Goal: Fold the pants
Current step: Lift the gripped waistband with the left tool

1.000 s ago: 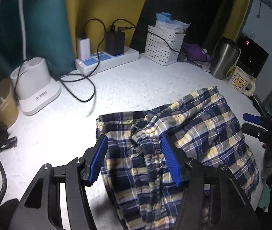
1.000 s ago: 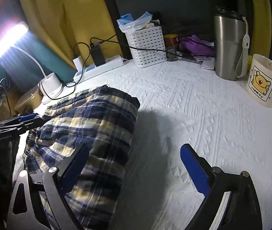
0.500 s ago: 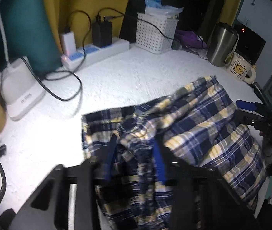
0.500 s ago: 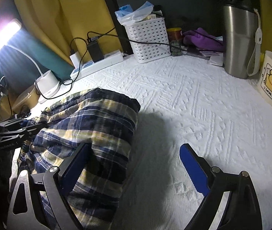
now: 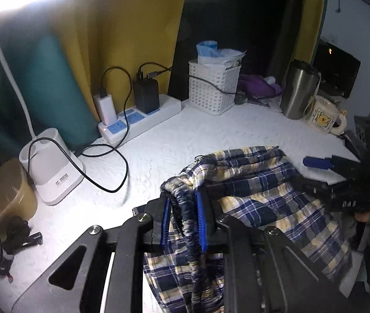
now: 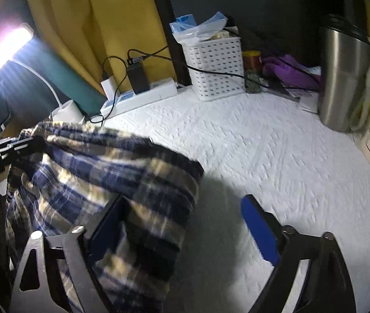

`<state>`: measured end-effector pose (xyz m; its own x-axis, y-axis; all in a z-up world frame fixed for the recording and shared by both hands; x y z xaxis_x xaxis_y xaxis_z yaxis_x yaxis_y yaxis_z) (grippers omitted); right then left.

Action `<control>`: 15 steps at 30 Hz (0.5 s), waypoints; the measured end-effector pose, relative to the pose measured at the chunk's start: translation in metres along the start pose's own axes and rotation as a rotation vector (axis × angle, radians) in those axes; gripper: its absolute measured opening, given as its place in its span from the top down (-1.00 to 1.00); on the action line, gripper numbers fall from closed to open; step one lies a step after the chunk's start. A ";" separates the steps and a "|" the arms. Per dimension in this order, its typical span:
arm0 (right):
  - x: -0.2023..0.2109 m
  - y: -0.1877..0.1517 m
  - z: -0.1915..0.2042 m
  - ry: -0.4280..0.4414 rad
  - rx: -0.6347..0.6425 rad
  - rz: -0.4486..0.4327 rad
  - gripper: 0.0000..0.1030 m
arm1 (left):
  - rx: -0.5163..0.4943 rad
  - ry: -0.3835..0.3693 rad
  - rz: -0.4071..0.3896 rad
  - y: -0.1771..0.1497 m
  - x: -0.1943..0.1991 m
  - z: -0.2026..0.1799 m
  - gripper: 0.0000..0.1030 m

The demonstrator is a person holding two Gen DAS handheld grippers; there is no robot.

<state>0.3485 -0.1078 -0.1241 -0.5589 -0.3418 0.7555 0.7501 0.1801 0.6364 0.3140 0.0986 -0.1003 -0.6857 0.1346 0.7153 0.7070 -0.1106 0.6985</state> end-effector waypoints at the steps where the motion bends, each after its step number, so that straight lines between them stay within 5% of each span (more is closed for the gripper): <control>1: -0.004 0.003 0.002 0.015 0.000 0.010 -0.24 | 0.004 -0.001 0.015 -0.002 -0.005 0.002 0.68; 2: -0.008 0.006 0.006 0.031 0.003 0.023 -0.05 | 0.008 -0.003 0.031 -0.004 -0.011 0.005 0.68; 15: -0.016 0.015 -0.014 0.052 -0.077 0.067 -0.05 | 0.044 -0.002 0.111 -0.041 -0.035 0.023 0.66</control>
Point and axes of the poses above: each gripper's, at about its wrist camera, not at the fingertips, and x roughly against the way its jaws point, z to its left, y to its top, the point moved 7 cm from there along -x, roughly the way its jaws point, and after that the axes turned 2 degrees about z, right-handed, at the moved point
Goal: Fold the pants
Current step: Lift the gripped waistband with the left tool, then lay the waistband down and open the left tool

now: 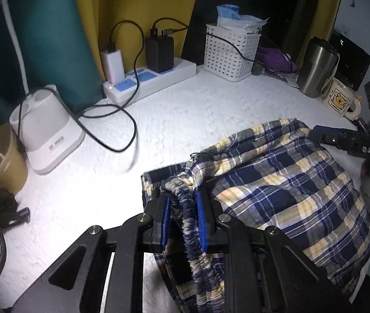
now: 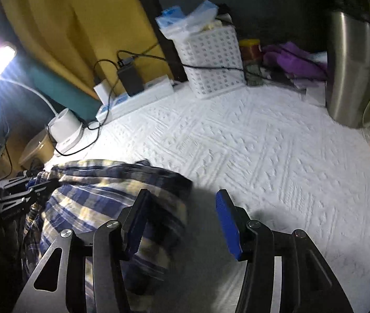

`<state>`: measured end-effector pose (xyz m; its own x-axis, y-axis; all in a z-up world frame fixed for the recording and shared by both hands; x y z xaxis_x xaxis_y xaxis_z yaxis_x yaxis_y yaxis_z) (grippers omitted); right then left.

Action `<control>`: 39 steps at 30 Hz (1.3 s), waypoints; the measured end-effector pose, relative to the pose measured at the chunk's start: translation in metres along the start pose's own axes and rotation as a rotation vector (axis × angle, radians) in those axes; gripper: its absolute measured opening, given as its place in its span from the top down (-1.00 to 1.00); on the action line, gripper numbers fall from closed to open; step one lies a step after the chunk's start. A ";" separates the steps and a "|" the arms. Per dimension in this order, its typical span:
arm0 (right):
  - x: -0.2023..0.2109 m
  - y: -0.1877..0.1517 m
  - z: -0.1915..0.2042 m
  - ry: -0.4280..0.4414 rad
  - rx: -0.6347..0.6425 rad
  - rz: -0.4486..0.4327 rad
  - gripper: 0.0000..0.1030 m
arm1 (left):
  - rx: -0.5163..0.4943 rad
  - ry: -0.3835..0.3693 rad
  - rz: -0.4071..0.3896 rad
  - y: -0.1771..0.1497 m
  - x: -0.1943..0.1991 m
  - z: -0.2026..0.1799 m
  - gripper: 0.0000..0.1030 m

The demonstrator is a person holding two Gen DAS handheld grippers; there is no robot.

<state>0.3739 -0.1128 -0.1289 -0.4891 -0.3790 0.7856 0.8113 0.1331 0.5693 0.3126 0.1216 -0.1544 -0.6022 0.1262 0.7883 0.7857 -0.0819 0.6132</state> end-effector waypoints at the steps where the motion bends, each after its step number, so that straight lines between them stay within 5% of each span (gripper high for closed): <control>1: -0.004 0.000 -0.003 0.006 -0.007 0.013 -0.05 | 0.003 -0.004 0.006 -0.001 -0.002 0.001 0.61; 9: -0.026 -0.004 0.008 0.131 -0.042 0.061 -0.04 | 0.031 -0.004 0.019 -0.001 -0.007 0.008 0.41; 14: -0.024 -0.004 0.021 0.139 -0.002 0.037 0.73 | 0.040 -0.001 0.019 -0.004 -0.008 0.009 0.38; 16: -0.014 0.002 0.023 0.118 0.001 -0.012 0.78 | 0.036 -0.004 -0.004 -0.001 -0.003 0.007 0.38; 22: 0.000 0.015 0.028 0.048 0.064 -0.065 0.80 | 0.047 -0.016 -0.051 0.010 0.009 0.007 0.38; 29: -0.029 0.010 0.015 -0.047 0.103 -0.024 0.80 | 0.053 0.024 0.011 0.002 -0.017 0.012 0.32; 37: -0.036 0.007 0.008 -0.033 0.071 0.000 0.79 | 0.089 0.027 0.004 0.005 -0.016 0.019 0.15; 39: -0.033 0.007 0.007 -0.038 0.065 0.000 0.66 | 0.083 0.030 -0.024 0.009 -0.008 0.017 0.15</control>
Point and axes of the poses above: each gripper's, at about its wrist camera, not at the fingertips, and x roughly against the way its jaws point, z to its left, y to its top, the point moved 7 cm from there along -x, roughly the way its jaws point, and after that the axes turned 2 degrees about z, right-handed, at the moved point
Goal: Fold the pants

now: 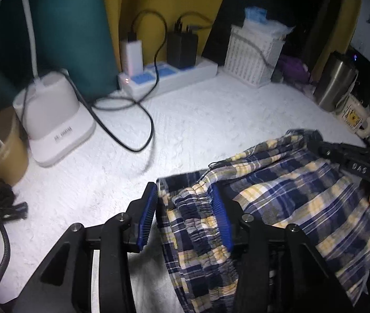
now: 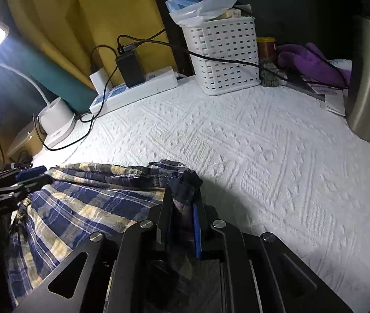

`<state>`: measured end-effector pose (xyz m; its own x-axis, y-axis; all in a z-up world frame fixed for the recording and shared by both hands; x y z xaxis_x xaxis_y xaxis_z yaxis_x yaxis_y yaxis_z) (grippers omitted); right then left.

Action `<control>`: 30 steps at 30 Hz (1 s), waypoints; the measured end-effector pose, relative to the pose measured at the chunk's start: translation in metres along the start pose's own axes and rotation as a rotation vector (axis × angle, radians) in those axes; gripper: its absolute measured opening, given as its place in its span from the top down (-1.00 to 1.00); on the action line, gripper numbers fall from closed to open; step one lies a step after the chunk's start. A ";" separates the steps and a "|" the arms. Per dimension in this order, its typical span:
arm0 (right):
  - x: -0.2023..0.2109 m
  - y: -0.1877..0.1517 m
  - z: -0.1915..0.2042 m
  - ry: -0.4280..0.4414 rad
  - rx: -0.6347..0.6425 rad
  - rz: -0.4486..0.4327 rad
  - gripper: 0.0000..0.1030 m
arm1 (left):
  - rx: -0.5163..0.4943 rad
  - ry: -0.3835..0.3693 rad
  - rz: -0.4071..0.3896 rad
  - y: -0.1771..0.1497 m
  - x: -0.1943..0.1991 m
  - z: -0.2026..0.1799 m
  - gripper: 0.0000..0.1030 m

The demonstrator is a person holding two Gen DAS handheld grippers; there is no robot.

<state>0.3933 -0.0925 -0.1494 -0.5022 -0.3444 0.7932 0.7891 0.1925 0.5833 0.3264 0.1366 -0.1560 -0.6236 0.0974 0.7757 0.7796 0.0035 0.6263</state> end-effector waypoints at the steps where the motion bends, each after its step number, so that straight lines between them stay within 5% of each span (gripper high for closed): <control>1: 0.001 -0.001 0.000 -0.016 0.003 0.000 0.52 | -0.007 0.005 -0.008 0.001 0.003 -0.001 0.15; 3: 0.004 -0.003 -0.002 -0.038 0.002 0.001 0.13 | 0.005 0.013 0.004 0.000 0.003 0.004 0.15; 5: 0.011 -0.004 -0.007 -0.058 -0.012 -0.012 -0.60 | 0.037 0.003 0.007 -0.001 0.007 0.008 0.15; 6: 0.015 -0.006 -0.008 -0.060 -0.009 -0.017 -0.68 | 0.047 -0.012 -0.004 -0.001 0.013 0.008 0.14; 10: 0.034 -0.011 -0.008 -0.066 -0.006 -0.033 -0.69 | 0.063 -0.012 -0.059 0.001 0.037 0.011 -0.18; 14: 0.053 -0.018 -0.007 -0.068 -0.015 -0.044 -0.69 | 0.080 -0.011 -0.090 -0.002 0.056 0.014 -0.25; 27: 0.091 -0.067 0.014 0.019 -0.056 -0.014 -0.69 | 0.081 -0.078 -0.026 -0.066 0.061 -0.019 -0.24; 30: 0.095 -0.084 0.023 0.057 -0.079 0.006 -0.68 | 0.093 -0.077 -0.004 -0.078 0.054 -0.019 0.07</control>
Point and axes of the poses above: each gripper's, at about its wrist camera, not at the fingertips, and x roughly against the way its jaws point, z to its left, y to its top, the point moved 7 cm from there along -x, roughly the way its jaws point, and after that the axes turned 2 degrees about z, right-handed, at the moved point
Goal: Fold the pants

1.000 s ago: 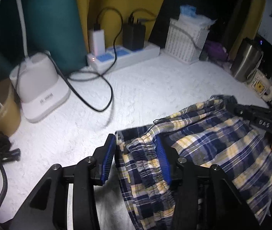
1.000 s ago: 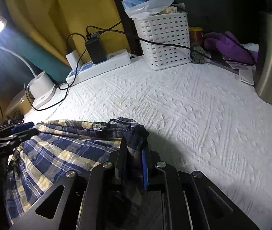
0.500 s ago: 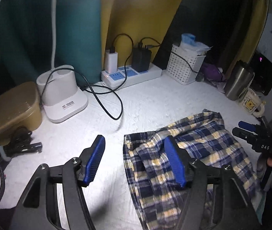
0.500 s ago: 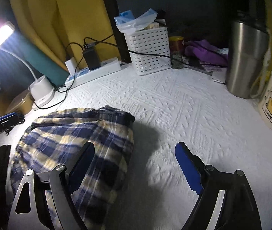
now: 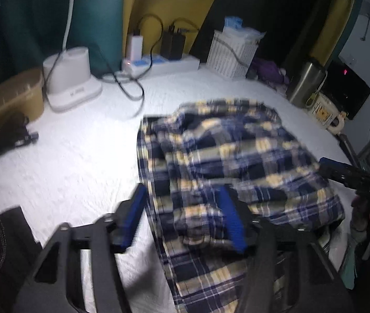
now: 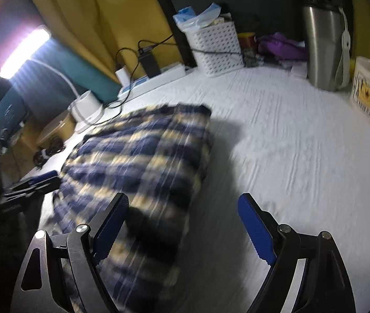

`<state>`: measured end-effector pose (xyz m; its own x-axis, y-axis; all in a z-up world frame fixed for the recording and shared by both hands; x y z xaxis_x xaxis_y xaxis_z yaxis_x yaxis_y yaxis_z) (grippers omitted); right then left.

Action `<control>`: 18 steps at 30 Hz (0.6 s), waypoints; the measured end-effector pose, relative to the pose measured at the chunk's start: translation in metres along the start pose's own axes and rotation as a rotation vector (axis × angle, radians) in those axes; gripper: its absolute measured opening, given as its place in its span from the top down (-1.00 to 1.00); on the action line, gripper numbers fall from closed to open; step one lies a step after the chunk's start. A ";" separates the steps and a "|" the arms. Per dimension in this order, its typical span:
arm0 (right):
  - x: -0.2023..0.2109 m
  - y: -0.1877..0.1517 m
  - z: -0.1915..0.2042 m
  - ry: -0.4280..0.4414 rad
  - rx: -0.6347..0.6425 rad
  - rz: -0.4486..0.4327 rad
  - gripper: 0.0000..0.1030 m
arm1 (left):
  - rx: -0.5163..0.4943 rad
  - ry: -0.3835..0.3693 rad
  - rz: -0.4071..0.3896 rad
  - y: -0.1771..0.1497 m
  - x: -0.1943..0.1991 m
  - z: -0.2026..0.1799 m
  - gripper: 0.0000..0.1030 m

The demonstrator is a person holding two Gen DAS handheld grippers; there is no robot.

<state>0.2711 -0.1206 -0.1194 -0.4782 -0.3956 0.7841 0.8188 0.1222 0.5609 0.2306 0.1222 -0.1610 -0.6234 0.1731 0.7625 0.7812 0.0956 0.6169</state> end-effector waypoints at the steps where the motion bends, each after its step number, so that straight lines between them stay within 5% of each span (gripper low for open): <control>1: 0.000 -0.003 0.001 -0.003 -0.001 0.006 -0.58 | 0.004 0.001 0.006 -0.003 -0.002 0.001 0.12; 7: -0.011 -0.029 0.001 0.008 -0.031 0.056 -0.46 | 0.005 0.004 0.012 -0.008 -0.005 0.003 0.47; 11: -0.007 -0.036 0.004 0.009 -0.019 0.052 -0.29 | -0.017 0.025 0.017 -0.011 -0.007 0.001 0.50; 18: -0.011 -0.050 0.019 -0.210 0.164 0.014 -0.19 | -0.050 0.069 0.020 -0.015 -0.010 0.004 0.51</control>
<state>0.2295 -0.1052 -0.1506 -0.5366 -0.1971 0.8205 0.7717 0.2790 0.5716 0.2258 0.1225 -0.1787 -0.6099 0.1061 0.7854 0.7919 0.0430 0.6091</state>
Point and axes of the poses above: each gripper's, at about its wrist camera, not at the fingertips, and x roughly against the way its jaws point, z to its left, y to its top, the point moved 7 cm from there along -x, roughly the way its jaws point, and after that the axes turned 2 degrees about z, right-handed, at the moved point
